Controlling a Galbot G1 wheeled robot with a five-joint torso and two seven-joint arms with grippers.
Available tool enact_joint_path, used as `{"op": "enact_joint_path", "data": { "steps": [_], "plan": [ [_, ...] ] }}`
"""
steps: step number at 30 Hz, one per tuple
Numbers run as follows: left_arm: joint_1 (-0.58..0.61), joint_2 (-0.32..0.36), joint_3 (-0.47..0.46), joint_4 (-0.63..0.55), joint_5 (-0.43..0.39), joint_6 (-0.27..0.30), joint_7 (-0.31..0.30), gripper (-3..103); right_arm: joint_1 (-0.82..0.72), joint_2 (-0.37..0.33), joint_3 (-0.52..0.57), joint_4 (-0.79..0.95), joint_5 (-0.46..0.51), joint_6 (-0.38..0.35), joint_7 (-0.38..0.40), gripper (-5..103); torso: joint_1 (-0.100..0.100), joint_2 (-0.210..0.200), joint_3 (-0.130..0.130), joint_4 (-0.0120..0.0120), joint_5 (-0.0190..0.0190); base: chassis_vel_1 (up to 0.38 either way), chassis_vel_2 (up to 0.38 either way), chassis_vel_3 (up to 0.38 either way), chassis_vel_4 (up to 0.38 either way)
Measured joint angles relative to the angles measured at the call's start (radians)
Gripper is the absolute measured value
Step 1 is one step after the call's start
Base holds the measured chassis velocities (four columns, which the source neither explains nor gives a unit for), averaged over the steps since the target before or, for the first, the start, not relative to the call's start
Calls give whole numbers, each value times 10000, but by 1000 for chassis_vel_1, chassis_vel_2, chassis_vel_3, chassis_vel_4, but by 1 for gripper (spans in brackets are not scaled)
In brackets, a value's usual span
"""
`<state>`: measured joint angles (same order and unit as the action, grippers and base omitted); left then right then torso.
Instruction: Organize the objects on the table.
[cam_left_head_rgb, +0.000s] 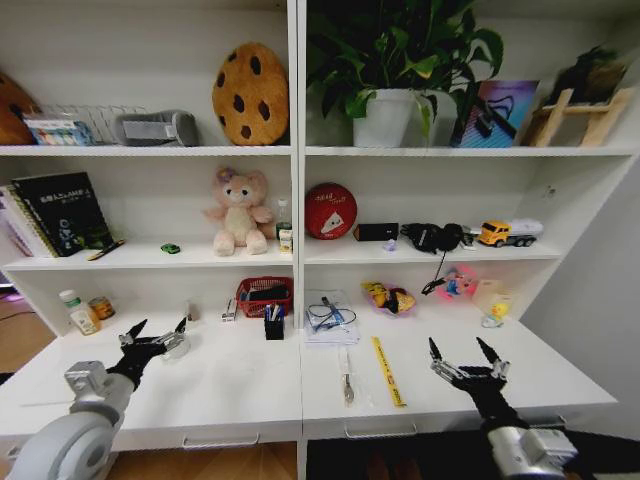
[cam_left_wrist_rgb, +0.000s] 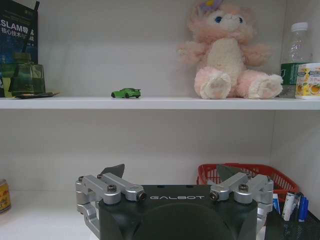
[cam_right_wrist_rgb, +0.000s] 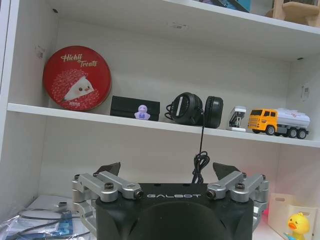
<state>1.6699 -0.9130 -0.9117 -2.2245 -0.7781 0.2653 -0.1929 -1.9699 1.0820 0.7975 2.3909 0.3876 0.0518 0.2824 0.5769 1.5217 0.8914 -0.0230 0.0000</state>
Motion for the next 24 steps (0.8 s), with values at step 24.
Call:
{"op": "enact_joint_path", "data": {
  "steps": [24],
  "plan": [
    [0, 0, 0, 0, 0, 0, 0, 100, 22, -15, -6, -29, 18, -14, 1, 100, 0, -1, 0, 0, 1, 4, 4, -4, -6]
  ]
}}
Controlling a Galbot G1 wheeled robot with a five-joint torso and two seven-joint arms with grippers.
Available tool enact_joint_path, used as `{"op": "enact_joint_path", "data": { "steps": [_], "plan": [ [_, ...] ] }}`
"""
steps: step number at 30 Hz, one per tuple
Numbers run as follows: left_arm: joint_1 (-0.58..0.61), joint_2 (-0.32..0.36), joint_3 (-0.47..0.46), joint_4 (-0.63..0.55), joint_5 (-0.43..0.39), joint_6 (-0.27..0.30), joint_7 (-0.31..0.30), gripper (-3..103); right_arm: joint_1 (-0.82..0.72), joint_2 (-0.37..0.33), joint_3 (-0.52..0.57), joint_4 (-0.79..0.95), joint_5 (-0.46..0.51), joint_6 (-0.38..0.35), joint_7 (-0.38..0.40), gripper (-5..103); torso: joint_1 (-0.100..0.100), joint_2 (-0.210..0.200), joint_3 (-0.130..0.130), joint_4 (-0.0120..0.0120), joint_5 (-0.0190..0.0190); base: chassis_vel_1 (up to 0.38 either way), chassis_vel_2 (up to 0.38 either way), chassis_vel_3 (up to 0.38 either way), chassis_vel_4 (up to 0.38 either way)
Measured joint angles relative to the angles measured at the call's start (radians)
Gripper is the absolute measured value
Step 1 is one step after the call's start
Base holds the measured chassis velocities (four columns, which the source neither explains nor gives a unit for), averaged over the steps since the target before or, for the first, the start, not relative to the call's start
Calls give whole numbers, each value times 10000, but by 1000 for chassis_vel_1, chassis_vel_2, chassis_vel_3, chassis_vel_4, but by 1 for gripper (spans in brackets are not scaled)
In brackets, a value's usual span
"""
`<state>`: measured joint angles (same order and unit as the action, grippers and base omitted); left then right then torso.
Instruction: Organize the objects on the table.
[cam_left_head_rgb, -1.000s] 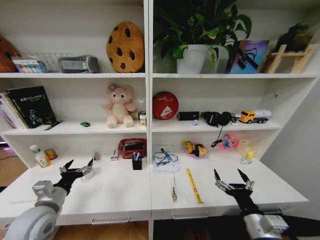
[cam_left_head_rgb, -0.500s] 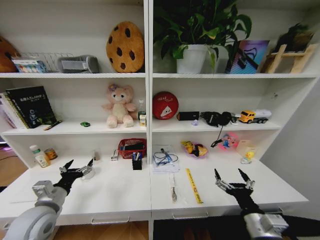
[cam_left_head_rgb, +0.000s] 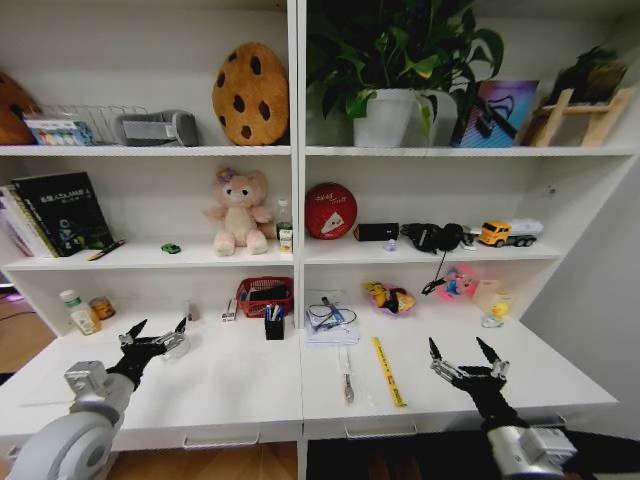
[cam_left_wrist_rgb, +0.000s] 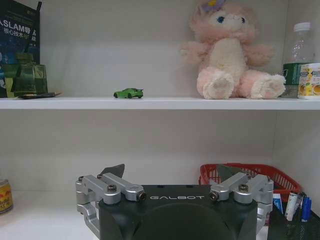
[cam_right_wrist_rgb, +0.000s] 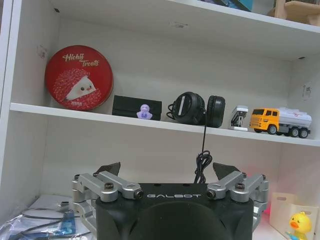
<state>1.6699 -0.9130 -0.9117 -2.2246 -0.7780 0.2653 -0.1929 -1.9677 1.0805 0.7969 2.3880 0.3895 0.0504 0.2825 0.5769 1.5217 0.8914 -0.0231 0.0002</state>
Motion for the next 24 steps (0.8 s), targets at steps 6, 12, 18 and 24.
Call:
{"op": "enact_joint_path", "data": {
  "steps": [6, 12, 18, 24],
  "plan": [
    [0, 0, -1, 0, 0, 0, 0, 100, 3, -1, -5, -2, 1, -1, 0, 100, -3, 1, -1, -1, -4, 116, 107, -110, -120],
    [0, 0, -2, 0, 0, 0, 0, 100, 6, -2, -6, -2, 1, -1, 0, 100, -1, 0, 0, 2, -4, 212, 245, -217, -213],
    [-1, 0, -2, 0, 0, 0, 0, 100, 6, -2, -6, -3, 2, -1, -2, 100, -1, 0, 0, 2, 0, 264, 255, -259, -257],
    [-1, 1, -3, 0, 0, 0, -4, 100, 7, -2, -6, -3, 2, 0, -2, 100, -1, 0, 0, 0, 1, 223, 224, -239, -223]
  ]
}}
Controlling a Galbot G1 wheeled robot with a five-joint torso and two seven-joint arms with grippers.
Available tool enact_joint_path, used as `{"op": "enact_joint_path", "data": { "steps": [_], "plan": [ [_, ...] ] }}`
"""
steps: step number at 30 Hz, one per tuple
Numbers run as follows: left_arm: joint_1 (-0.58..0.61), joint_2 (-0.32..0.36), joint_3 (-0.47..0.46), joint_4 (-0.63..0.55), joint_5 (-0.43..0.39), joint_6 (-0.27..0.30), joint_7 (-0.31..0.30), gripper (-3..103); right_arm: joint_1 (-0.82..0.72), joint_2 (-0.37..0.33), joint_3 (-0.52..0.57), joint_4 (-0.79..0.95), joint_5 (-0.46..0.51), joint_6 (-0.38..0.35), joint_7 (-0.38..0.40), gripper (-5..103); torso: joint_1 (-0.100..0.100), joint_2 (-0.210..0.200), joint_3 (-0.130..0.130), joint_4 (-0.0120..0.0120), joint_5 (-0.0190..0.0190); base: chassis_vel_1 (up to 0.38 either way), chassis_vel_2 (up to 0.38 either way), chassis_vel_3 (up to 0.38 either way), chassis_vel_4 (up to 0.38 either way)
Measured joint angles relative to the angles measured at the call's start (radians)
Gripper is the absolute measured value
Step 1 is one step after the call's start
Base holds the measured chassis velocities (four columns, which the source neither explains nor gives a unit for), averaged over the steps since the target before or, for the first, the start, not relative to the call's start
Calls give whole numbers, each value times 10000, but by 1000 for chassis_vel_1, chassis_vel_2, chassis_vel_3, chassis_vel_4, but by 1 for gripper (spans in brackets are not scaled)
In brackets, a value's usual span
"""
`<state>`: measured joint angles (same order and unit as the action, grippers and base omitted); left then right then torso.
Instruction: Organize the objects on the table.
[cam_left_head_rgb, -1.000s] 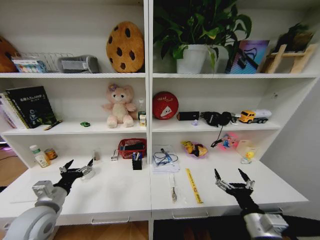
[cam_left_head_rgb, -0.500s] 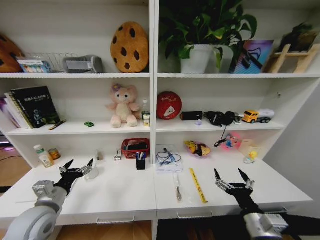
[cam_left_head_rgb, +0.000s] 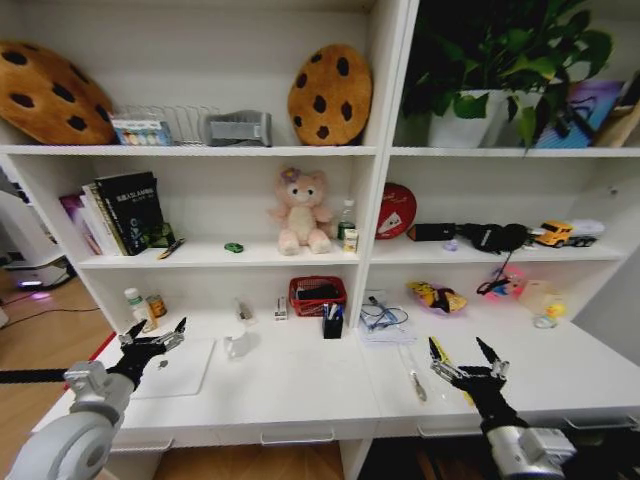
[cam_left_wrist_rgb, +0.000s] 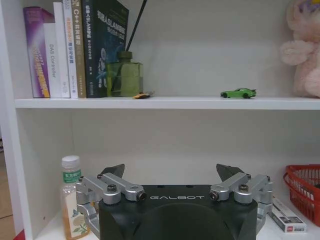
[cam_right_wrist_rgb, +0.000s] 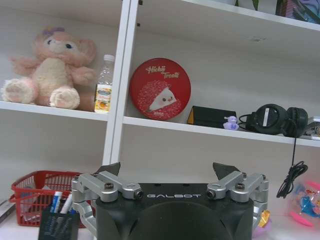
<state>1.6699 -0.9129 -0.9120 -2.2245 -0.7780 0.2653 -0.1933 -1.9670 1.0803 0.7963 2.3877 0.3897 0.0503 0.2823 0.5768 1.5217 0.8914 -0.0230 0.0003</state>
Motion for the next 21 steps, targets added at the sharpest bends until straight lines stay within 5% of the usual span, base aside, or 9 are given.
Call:
{"op": "enact_joint_path", "data": {
  "steps": [21],
  "plan": [
    [1, 0, 3, -1, 0, 0, 3, 100, 0, -1, 1, -1, 1, 0, 0, 100, 0, 0, 0, 1, 2, 195, 190, -196, -188]
  ]
}}
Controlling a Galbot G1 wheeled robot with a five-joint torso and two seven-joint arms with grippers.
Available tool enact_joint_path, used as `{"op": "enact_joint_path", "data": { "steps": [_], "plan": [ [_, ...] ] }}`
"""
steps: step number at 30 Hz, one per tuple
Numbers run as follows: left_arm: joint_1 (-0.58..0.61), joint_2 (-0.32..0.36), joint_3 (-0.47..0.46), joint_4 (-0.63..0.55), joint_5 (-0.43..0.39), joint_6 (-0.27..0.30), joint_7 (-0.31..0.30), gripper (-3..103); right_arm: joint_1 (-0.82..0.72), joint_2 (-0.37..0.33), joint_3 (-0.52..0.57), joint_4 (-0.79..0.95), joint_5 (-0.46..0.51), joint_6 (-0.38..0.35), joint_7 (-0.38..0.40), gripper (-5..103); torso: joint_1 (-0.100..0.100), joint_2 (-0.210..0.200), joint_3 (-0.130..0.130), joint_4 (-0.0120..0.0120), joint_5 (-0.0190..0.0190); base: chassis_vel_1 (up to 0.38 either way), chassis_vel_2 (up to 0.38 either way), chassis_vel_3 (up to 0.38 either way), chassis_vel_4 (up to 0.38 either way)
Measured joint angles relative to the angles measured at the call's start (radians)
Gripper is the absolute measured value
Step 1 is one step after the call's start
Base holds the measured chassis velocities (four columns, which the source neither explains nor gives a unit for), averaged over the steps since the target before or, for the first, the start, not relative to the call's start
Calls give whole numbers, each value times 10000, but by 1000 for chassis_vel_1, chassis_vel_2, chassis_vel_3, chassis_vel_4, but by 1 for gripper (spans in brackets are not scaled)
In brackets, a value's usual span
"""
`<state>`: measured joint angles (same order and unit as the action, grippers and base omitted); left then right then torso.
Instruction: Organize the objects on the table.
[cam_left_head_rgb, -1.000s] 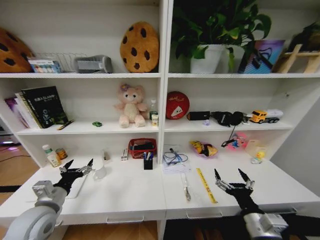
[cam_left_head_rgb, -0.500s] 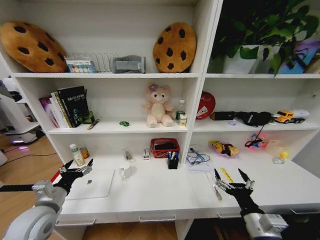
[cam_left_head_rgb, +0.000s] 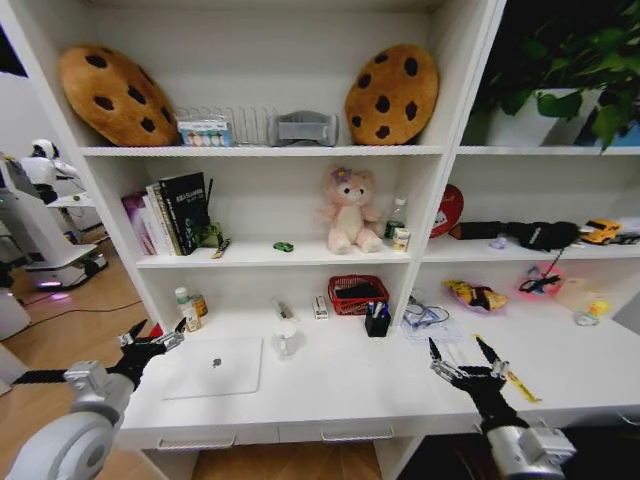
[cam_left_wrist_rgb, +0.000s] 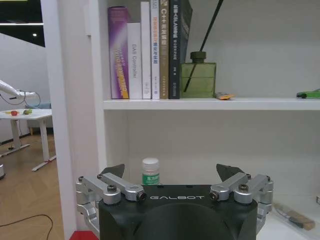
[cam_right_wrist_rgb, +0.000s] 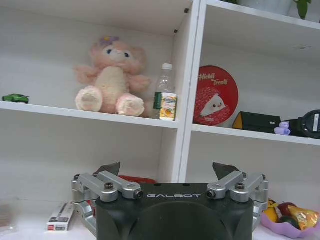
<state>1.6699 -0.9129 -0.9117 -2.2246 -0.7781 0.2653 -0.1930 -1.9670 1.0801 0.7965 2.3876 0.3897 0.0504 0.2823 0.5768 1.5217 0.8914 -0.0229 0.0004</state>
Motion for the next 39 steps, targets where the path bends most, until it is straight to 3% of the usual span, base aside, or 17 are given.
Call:
{"op": "enact_joint_path", "data": {
  "steps": [12, 39],
  "plan": [
    [0, 0, 0, 0, 0, 0, -3, 100, 0, 0, -1, 0, 0, 0, -1, 100, 0, 0, 0, -2, -8, 176, 176, -179, -177],
    [0, 0, 1, 0, 0, 0, 2, 100, 0, 0, 0, 0, 0, 0, -1, 100, 1, 0, 0, -1, -3, 2, -6, 0, -1]
  ]
}}
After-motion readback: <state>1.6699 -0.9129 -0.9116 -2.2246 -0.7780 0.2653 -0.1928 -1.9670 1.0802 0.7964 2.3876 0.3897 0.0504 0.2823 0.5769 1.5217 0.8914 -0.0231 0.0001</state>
